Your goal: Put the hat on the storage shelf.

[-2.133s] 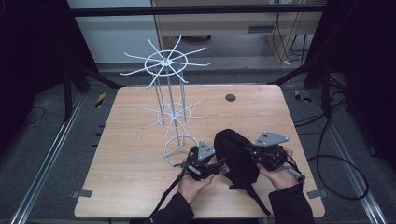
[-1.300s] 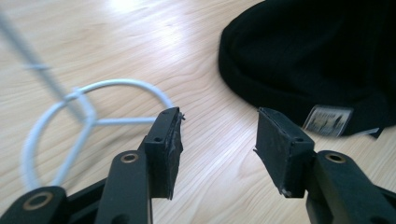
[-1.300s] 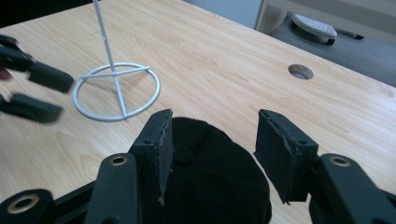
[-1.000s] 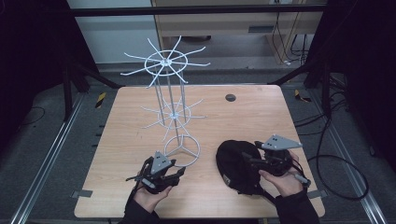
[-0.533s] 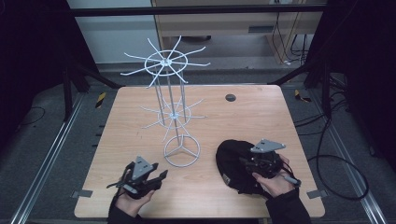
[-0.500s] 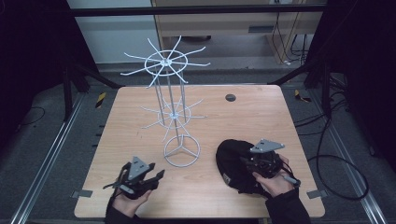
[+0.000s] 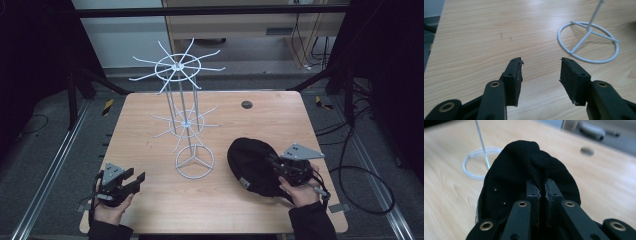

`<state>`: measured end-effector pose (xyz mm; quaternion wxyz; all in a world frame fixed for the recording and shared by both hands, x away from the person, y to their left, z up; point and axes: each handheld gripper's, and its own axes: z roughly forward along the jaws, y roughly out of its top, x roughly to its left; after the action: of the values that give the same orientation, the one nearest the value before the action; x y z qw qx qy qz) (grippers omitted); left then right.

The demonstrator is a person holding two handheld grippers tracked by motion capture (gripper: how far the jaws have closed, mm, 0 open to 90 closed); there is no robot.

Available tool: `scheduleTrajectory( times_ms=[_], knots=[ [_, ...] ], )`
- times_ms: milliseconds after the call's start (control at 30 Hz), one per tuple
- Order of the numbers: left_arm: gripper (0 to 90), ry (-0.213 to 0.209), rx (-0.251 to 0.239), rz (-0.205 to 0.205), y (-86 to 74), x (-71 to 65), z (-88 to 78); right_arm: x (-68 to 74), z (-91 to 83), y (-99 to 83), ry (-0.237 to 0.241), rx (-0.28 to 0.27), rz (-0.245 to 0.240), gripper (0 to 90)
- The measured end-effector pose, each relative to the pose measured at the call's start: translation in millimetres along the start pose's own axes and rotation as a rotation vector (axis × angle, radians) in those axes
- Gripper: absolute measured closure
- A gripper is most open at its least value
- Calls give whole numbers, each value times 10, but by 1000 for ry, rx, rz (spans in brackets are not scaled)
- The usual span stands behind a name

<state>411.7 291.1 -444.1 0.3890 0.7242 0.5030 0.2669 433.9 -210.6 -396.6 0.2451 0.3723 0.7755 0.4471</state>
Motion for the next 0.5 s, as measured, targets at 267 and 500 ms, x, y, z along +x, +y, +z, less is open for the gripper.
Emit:
scheduleTrajectory(
  times_ms=[267,500],
  knots=[
    [427,60,-5,-5,-51,143,60,-73,-261,144,-42,-217,11,845],
    [401,86,-5,-23,-86,224,90,-109,-503,299,-61,-382,19,847]
  ],
)
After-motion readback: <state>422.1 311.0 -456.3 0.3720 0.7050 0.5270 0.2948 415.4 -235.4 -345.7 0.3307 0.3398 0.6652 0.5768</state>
